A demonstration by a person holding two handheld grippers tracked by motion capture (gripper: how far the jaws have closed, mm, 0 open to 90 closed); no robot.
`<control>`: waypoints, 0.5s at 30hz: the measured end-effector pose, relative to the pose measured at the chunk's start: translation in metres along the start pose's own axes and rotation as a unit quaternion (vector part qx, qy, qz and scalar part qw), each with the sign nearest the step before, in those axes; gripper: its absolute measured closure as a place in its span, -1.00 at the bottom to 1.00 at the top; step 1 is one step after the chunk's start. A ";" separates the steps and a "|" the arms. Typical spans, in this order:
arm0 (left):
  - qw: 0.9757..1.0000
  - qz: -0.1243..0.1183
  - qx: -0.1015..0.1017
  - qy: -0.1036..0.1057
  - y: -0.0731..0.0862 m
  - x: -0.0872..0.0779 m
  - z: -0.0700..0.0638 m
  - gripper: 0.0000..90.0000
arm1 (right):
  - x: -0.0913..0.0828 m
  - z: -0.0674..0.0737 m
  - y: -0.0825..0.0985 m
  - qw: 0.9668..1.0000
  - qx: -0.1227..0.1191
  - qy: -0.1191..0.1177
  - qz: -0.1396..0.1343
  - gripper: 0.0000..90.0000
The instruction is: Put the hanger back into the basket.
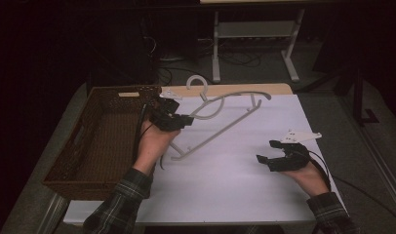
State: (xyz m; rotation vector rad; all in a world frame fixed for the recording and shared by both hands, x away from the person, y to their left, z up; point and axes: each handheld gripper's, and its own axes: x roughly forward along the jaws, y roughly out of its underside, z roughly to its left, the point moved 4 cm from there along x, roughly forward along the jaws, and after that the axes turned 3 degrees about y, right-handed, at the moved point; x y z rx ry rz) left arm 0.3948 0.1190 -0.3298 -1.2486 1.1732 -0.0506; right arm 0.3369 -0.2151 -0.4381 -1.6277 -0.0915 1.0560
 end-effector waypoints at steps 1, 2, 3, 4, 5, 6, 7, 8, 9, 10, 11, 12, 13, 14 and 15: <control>1.000 -0.001 -0.001 -0.005 0.000 -0.006 0.003 0.83 | 0.000 0.000 0.000 1.000 0.002 -0.002 -0.001 -0.52; 1.000 -0.006 -0.003 -0.012 0.000 -0.017 0.010 0.83 | 0.001 0.000 -0.002 1.000 0.002 -0.004 -0.004 -0.52; 1.000 -0.006 -0.003 -0.012 0.000 -0.017 0.010 0.83 | 0.001 0.000 -0.002 1.000 0.002 -0.004 -0.004 -0.52; 1.000 -0.008 -0.007 -0.016 0.000 -0.023 0.015 0.83 | 0.002 0.000 -0.002 1.000 0.003 -0.005 -0.003 -0.52; 1.000 -0.008 -0.008 -0.019 0.001 -0.028 0.018 0.83 | 0.003 0.000 -0.001 1.000 0.001 -0.005 -0.002 -0.52; 1.000 -0.009 -0.008 -0.025 0.002 -0.034 0.024 0.83 | 0.003 0.000 -0.001 1.000 0.001 -0.005 0.000 -0.52; 0.999 -0.010 -0.009 -0.029 0.003 -0.039 0.028 0.83 | 0.004 0.000 -0.001 1.000 -0.002 -0.005 0.001 -0.52; 0.999 -0.011 -0.012 -0.032 0.004 -0.044 0.033 0.83 | 0.005 0.000 -0.001 1.000 -0.002 -0.005 0.001 -0.52; 0.999 -0.010 -0.014 -0.036 0.006 -0.049 0.037 0.83 | 0.005 0.000 -0.002 1.000 -0.004 -0.003 0.000 -0.52; 0.999 -0.012 -0.016 -0.039 0.007 -0.053 0.040 0.83 | 0.005 0.000 -0.002 1.000 -0.004 -0.003 0.000 -0.52; 0.999 -0.016 -0.020 -0.044 0.009 -0.059 0.045 0.83 | 0.006 0.001 -0.002 1.000 -0.004 -0.003 0.000 -0.52; 0.999 -0.017 -0.022 -0.046 0.010 -0.063 0.049 0.83 | 0.006 0.001 -0.003 1.000 -0.004 -0.004 -0.001 -0.52; 0.998 -0.018 -0.023 -0.050 0.012 -0.068 0.053 0.83 | 0.006 0.002 -0.003 1.000 -0.006 -0.004 -0.001 -0.53; 0.998 -0.019 -0.025 -0.053 0.013 -0.072 0.056 0.83 | 0.006 0.002 -0.003 1.000 -0.006 -0.005 0.000 -0.53; 0.998 -0.021 -0.027 -0.057 0.015 -0.077 0.060 0.83 | 0.007 0.002 -0.002 1.000 -0.005 -0.006 0.001 -0.53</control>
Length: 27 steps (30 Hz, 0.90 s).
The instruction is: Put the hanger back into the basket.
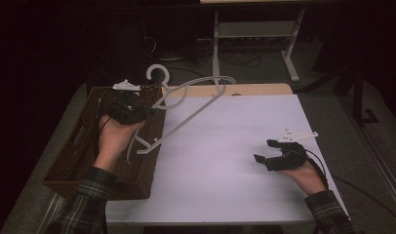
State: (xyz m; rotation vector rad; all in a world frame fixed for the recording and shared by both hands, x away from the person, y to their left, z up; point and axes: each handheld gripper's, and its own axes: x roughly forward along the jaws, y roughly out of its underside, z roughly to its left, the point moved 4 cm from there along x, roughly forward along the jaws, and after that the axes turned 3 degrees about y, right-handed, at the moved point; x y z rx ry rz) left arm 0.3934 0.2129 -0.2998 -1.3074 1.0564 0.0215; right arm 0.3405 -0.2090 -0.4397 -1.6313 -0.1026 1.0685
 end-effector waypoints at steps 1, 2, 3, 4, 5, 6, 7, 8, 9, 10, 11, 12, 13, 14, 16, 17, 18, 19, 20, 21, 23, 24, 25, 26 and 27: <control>1.000 0.002 -0.001 -0.007 0.002 -0.006 0.006 0.83 | 0.000 0.000 0.000 1.000 0.003 -0.002 -0.001 -0.54; 1.000 0.003 0.000 -0.011 0.004 -0.009 0.010 0.83 | 0.000 -0.001 0.000 1.000 0.004 -0.002 -0.001 -0.55; 1.000 0.005 0.000 -0.017 0.006 -0.013 0.015 0.83 | -0.001 -0.001 0.000 1.000 0.005 -0.004 -0.002 -0.56; 1.000 0.005 -0.004 -0.021 0.008 -0.017 0.020 0.83 | -0.001 -0.001 0.000 1.000 0.005 -0.004 -0.002 -0.56; 1.000 0.004 -0.008 -0.027 0.011 -0.022 0.026 0.83 | -0.001 -0.002 0.000 1.000 0.009 -0.004 -0.003 -0.58; 1.000 0.004 -0.009 -0.029 0.013 -0.026 0.029 0.83 | -0.001 -0.002 0.000 1.000 0.009 -0.004 -0.003 -0.58; 0.999 0.001 -0.013 -0.036 0.017 -0.034 0.038 0.83 | -0.002 -0.003 0.000 1.000 0.012 -0.006 -0.005 -0.62; 0.999 0.001 -0.013 -0.036 0.017 -0.034 0.038 0.83 | -0.002 -0.003 0.000 1.000 0.012 -0.006 -0.005 -0.62; 0.999 0.001 -0.014 -0.041 0.019 -0.038 0.042 0.83 | -0.002 -0.003 0.000 1.000 0.014 -0.007 -0.007 -0.66; 0.999 -0.001 -0.016 -0.045 0.021 -0.043 0.046 0.83 | -0.002 -0.003 0.000 1.000 0.014 -0.007 -0.007 -0.66; 0.999 -0.003 -0.019 -0.050 0.023 -0.048 0.052 0.83 | -0.003 -0.003 0.000 1.000 0.014 -0.008 -0.007 -0.69; 0.998 -0.004 -0.020 -0.054 0.025 -0.051 0.055 0.83 | -0.003 -0.002 0.000 1.000 0.015 -0.008 -0.007 -0.70; 0.998 -0.006 -0.022 -0.058 0.028 -0.055 0.059 0.83 | -0.004 -0.002 0.000 1.000 0.017 -0.010 -0.006 -0.72; 0.998 -0.007 -0.024 -0.061 0.030 -0.060 0.063 0.83 | -0.005 -0.001 -0.001 1.000 0.017 -0.012 -0.009 -0.75; 0.997 -0.012 -0.029 -0.067 0.035 -0.068 0.071 0.83 | -0.006 0.000 -0.001 1.000 0.017 -0.013 -0.010 -0.75; 0.997 -0.011 -0.030 -0.071 0.038 -0.073 0.075 0.83 | -0.006 0.000 -0.002 1.000 0.017 -0.013 -0.012 -0.76; 0.997 -0.011 -0.031 -0.074 0.039 -0.074 0.076 0.83 | -0.007 0.001 -0.002 1.000 0.017 -0.015 -0.013 -0.78; 0.996 -0.009 -0.031 -0.085 0.043 -0.081 0.082 0.83 | -0.009 0.003 -0.003 1.000 0.017 -0.016 -0.016 -0.78; 0.996 -0.009 -0.031 -0.085 0.043 -0.081 0.082 0.83 | -0.009 0.003 -0.003 1.000 0.017 -0.016 -0.016 -0.78; 0.995 -0.008 -0.033 -0.090 0.046 -0.084 0.085 0.83 | -0.010 0.004 -0.003 1.000 0.017 -0.016 -0.017 -0.78; 0.994 -0.007 -0.040 -0.097 0.052 -0.089 0.092 0.83 | -0.016 0.009 -0.005 0.999 0.014 -0.015 -0.025 -0.79; 0.994 -0.005 -0.042 -0.099 0.054 -0.091 0.094 0.83 | -0.016 0.009 -0.005 0.999 0.014 -0.015 -0.025 -0.79; 0.993 -0.004 -0.047 -0.105 0.059 -0.094 0.100 0.83 | -0.019 0.012 -0.004 1.000 0.013 -0.013 -0.026 -0.79; 0.993 -0.002 -0.048 -0.110 0.062 -0.096 0.103 0.83 | -0.020 0.012 -0.004 0.999 0.013 -0.012 -0.026 -0.79; 0.992 -0.002 -0.049 -0.114 0.064 -0.097 0.106 0.83 | -0.021 0.013 -0.004 0.999 0.011 -0.012 -0.028 -0.79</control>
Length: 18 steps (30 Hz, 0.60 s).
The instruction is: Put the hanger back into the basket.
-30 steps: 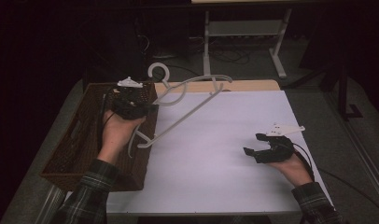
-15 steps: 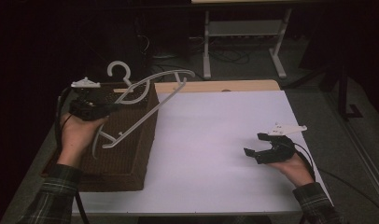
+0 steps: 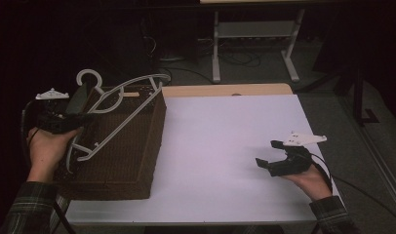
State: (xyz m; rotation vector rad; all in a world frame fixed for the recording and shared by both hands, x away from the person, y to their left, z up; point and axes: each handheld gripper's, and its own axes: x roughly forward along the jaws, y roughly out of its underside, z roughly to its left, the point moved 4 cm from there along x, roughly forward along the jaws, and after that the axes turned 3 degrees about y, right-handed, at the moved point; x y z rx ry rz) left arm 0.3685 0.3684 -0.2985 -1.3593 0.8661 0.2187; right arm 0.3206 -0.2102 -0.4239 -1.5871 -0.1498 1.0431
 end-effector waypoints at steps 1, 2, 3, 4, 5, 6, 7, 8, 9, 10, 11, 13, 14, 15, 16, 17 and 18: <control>1.000 0.000 0.000 0.000 0.000 0.000 0.000 0.83 | 0.000 0.000 0.000 1.000 0.000 0.000 0.000 -0.79; 1.000 0.001 -0.004 -0.005 0.002 -0.001 0.003 0.83 | -0.001 0.001 0.000 1.000 0.000 0.001 -0.001 -0.78; 1.000 0.001 -0.007 -0.009 0.005 -0.001 0.008 0.83 | -0.002 0.001 0.000 1.000 -0.001 0.002 -0.002 -0.78; 1.000 0.003 -0.008 -0.011 0.006 -0.001 0.010 0.83 | -0.003 0.000 0.001 1.000 0.001 0.003 -0.003 -0.78; 1.000 0.005 -0.011 -0.016 0.009 0.000 0.015 0.83 | -0.003 0.000 0.001 1.000 0.002 0.004 -0.002 -0.78; 1.000 0.007 -0.011 -0.018 0.011 0.001 0.017 0.83 | -0.002 0.000 0.001 1.000 0.001 0.004 -0.002 -0.78; 1.000 0.007 -0.011 -0.018 0.011 0.001 0.017 0.83 | -0.002 0.000 0.001 1.000 0.001 0.004 -0.002 -0.78; 1.000 0.009 -0.011 -0.017 0.013 0.002 0.019 0.83 | -0.002 0.000 0.001 1.000 0.001 0.004 -0.001 -0.78; 1.000 0.013 -0.010 -0.017 0.015 0.003 0.021 0.83 | -0.002 0.000 0.001 1.000 0.001 0.004 -0.001 -0.78; 1.000 0.012 -0.014 -0.015 0.017 0.003 0.023 0.83 | -0.002 0.000 0.001 1.000 0.002 0.004 0.000 -0.77; 1.000 0.011 -0.016 -0.013 0.019 0.003 0.024 0.83 | -0.001 -0.001 0.002 1.000 0.002 0.005 0.001 -0.77; 1.000 0.010 -0.016 -0.012 0.021 0.000 0.027 0.83 | -0.001 -0.001 0.002 1.000 0.002 0.006 0.001 -0.77; 1.000 0.010 -0.015 -0.012 0.023 -0.002 0.028 0.83 | -0.002 -0.002 0.002 1.000 0.003 0.008 0.001 -0.77; 1.000 0.009 -0.015 -0.011 0.024 -0.003 0.029 0.83 | -0.002 -0.002 0.002 1.000 0.003 0.008 0.001 -0.77; 1.000 0.014 -0.013 -0.009 0.028 -0.006 0.031 0.83 | -0.002 -0.003 0.003 1.000 0.004 0.009 0.001 -0.77; 1.000 0.014 -0.013 -0.009 0.028 -0.006 0.031 0.83 | -0.002 -0.003 0.003 1.000 0.004 0.009 0.001 -0.77; 1.000 0.019 -0.009 -0.006 0.030 -0.007 0.032 0.83 | -0.002 -0.003 0.003 1.000 0.004 0.009 0.002 -0.77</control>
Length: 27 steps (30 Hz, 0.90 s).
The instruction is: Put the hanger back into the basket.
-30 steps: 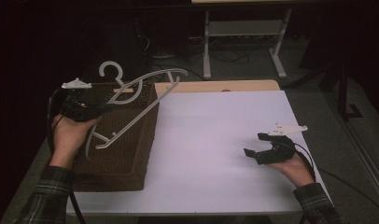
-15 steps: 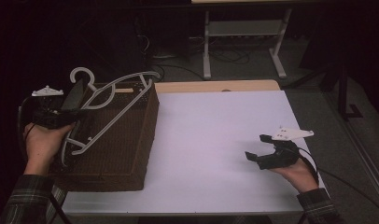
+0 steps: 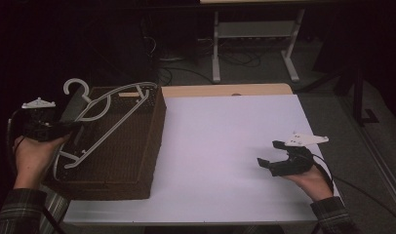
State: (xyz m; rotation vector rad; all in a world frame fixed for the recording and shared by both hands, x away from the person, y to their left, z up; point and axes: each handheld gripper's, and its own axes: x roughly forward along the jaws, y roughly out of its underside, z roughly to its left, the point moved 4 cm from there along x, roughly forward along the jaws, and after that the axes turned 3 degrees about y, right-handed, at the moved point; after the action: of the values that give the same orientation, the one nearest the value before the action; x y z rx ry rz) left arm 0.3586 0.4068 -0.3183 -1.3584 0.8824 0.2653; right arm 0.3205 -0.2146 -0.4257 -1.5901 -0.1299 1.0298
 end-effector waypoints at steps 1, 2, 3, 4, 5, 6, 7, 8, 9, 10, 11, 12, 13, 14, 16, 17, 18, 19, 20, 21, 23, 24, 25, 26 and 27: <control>1.000 0.002 0.000 0.001 0.001 0.000 0.000 0.83 | 0.000 0.000 0.000 1.000 0.000 0.000 0.001 -0.77; 1.000 0.005 0.001 0.000 0.003 0.001 0.000 0.83 | 0.001 0.000 0.000 1.000 -0.001 0.001 0.001 -0.77; 1.000 0.008 0.002 0.000 0.003 0.002 0.000 0.83 | 0.001 0.000 0.000 1.000 -0.001 0.001 0.002 -0.76; 1.000 0.013 0.005 0.001 0.005 0.005 0.001 0.82 | 0.001 0.000 0.000 1.000 -0.001 0.001 0.002 -0.76; 1.000 0.016 0.006 -0.001 0.006 0.007 0.001 0.82 | 0.001 0.000 0.000 1.000 -0.001 0.001 0.002 -0.76; 1.000 0.018 0.006 0.000 0.007 0.009 0.002 0.82 | 0.001 0.000 0.000 1.000 -0.001 0.001 0.002 -0.76; 1.000 0.022 0.006 0.005 0.009 0.011 0.002 0.82 | 0.001 0.000 0.000 1.000 -0.001 0.002 0.002 -0.76; 1.000 0.022 0.006 0.008 0.011 0.014 0.003 0.81 | 0.001 0.000 0.000 1.000 -0.001 0.002 0.002 -0.76; 1.000 0.013 0.001 0.010 0.012 0.015 0.004 0.76 | 0.001 0.000 0.000 1.000 -0.001 0.002 0.002 -0.76; 1.000 0.007 -0.003 0.013 0.013 0.016 0.005 0.62 | 0.001 0.000 0.000 1.000 -0.001 0.003 0.002 -0.76; 1.000 0.004 -0.006 0.014 0.013 0.017 0.006 0.54 | 0.001 -0.001 0.000 1.000 -0.001 0.003 0.002 -0.76; 1.000 0.004 -0.007 0.011 0.014 0.018 0.005 0.45 | 0.001 -0.001 0.000 1.000 -0.001 0.003 0.002 -0.76; 1.000 0.003 -0.007 0.014 0.014 0.019 0.004 0.38 | 0.001 -0.001 0.000 1.000 -0.001 0.003 0.002 -0.76; 1.000 -0.001 -0.005 0.018 0.013 0.020 0.001 0.32 | 0.001 -0.001 0.000 1.000 -0.001 0.003 0.002 -0.76; 1.000 -0.005 0.003 0.027 0.009 0.022 -0.007 0.20 | 0.001 -0.001 0.000 1.000 -0.001 0.003 0.001 -0.76; 0.999 -0.008 0.008 0.033 0.007 0.023 -0.013 0.14 | 0.001 -0.001 0.000 1.000 -0.001 0.003 0.002 -0.76; 0.999 -0.012 0.014 0.040 0.004 0.024 -0.019 0.09 | 0.001 -0.001 0.000 1.000 -0.002 0.003 0.001 -0.76; 0.999 -0.014 0.016 0.046 0.002 0.025 -0.023 0.05 | 0.000 -0.001 0.000 1.000 -0.002 0.003 0.001 -0.76; 0.998 -0.022 0.016 0.060 -0.001 0.028 -0.031 0.01 | 0.000 -0.001 0.000 1.000 -0.001 0.003 0.001 -0.76; 0.997 -0.023 0.021 0.068 -0.004 0.029 -0.037 -0.03 | 0.000 0.000 0.000 1.000 0.000 0.003 0.000 -0.76; 0.996 -0.029 0.027 0.083 -0.008 0.032 -0.049 -0.09 | -0.002 0.000 -0.001 1.000 0.001 0.005 -0.001 -0.75; 0.994 -0.035 0.032 0.101 -0.014 0.036 -0.063 -0.18 | -0.003 0.000 -0.001 1.000 0.001 0.005 -0.003 -0.75; 0.994 -0.035 0.032 0.101 -0.014 0.036 -0.063 -0.21 | -0.003 0.000 -0.001 1.000 0.001 0.005 -0.003 -0.75; 0.991 -0.041 0.046 0.116 -0.019 0.041 -0.081 -0.25 | -0.004 0.000 -0.002 1.000 0.000 0.006 -0.005 -0.75; 0.991 -0.042 0.049 0.121 -0.020 0.043 -0.087 -0.28 | -0.004 0.000 -0.002 1.000 0.002 0.006 -0.005 -0.75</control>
State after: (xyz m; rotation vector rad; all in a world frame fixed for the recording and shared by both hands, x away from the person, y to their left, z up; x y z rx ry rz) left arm 0.3661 0.3089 -0.3295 -1.3511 1.0229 -0.0098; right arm 0.3186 -0.2166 -0.4218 -1.5901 -0.1286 1.0125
